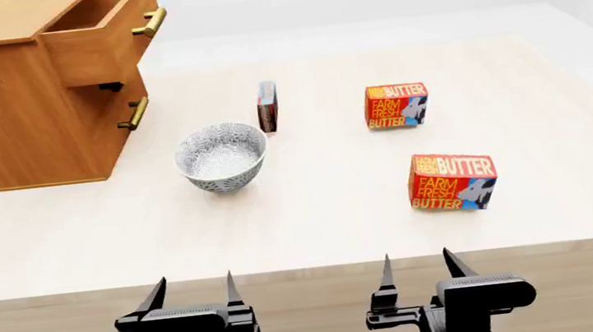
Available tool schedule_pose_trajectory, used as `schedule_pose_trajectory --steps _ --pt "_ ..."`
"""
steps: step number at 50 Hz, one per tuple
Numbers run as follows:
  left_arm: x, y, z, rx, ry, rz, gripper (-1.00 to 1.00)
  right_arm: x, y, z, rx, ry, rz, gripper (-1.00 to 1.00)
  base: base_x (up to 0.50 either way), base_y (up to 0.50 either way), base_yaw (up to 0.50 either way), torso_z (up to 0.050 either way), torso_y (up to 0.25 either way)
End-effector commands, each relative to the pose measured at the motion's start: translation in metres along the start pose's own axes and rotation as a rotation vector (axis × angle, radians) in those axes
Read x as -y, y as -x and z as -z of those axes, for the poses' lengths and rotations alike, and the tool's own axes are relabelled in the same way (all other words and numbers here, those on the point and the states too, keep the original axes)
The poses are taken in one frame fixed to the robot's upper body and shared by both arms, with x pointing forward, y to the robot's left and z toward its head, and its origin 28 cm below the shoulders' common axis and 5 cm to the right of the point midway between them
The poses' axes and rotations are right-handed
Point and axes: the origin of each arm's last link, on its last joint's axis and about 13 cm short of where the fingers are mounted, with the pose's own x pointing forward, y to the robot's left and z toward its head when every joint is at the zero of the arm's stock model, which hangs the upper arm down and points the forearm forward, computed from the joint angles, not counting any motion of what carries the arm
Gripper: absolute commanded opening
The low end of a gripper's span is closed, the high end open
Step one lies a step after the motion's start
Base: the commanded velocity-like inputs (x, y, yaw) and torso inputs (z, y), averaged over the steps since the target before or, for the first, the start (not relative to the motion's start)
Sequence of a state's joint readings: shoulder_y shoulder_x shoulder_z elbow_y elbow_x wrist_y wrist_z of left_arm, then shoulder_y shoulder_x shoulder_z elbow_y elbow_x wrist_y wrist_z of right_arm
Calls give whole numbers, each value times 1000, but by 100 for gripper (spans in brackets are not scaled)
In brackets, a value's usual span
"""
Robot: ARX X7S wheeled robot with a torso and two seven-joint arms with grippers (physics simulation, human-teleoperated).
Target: Put the chocolate pudding in the top drawer of the cabinet and close it.
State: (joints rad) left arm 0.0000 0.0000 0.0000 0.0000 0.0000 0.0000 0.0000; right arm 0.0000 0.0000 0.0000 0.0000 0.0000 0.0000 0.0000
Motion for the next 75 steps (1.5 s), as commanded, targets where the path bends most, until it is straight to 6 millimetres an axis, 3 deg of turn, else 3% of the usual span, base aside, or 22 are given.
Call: schedule_pose_trajectory --steps 1,12,50,71,75 --pt "1 0 0 2 -10 15 100 0 0 0 2 2 -3 100 0 0 0 0 0" --pt "0 1 -4 52 -2 58 100 0 -4 0 9 3 -13 100 0 0 0 2 0" --pt "0 2 -4 44 -19 14 100 3 1 -13 54 11 -25 100 0 0 0 48 25" --pt "0 1 -4 72 -45 4 100 2 -29 -39 107 55 -39 100 0 0 0 1 0" --pt "0 1 -4 85 -38 3 100 -2 -39 -54 112 63 -44 100 0 0 0 0 0"
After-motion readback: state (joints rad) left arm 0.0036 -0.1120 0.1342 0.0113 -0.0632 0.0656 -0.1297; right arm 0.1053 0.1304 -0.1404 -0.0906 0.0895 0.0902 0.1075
